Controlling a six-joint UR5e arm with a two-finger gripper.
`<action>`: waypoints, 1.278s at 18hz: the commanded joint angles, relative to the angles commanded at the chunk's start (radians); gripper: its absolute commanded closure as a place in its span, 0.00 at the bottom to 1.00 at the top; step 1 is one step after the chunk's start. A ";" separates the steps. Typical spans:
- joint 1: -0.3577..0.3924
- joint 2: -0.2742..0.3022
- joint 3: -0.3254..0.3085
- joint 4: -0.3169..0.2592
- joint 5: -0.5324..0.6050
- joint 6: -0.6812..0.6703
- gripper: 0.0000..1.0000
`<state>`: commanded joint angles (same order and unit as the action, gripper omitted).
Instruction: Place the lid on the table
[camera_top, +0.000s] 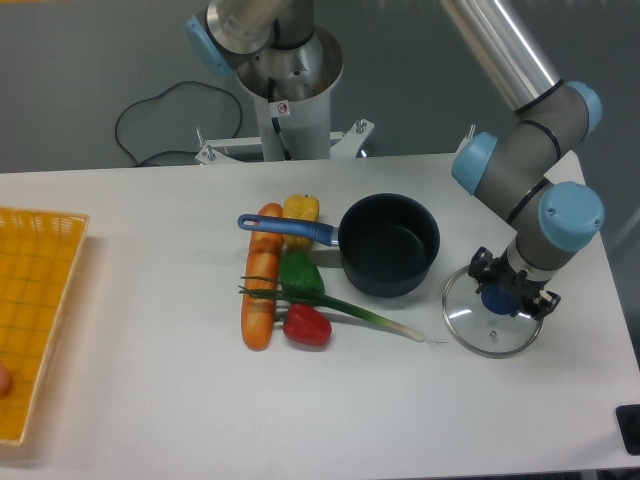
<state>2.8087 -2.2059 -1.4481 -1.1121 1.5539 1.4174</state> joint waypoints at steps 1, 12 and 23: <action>0.000 0.000 0.000 0.000 -0.002 0.000 0.36; 0.000 -0.002 -0.002 0.002 0.000 0.003 0.29; -0.002 0.002 -0.005 0.017 0.000 0.006 0.00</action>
<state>2.8072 -2.2043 -1.4527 -1.0953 1.5539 1.4235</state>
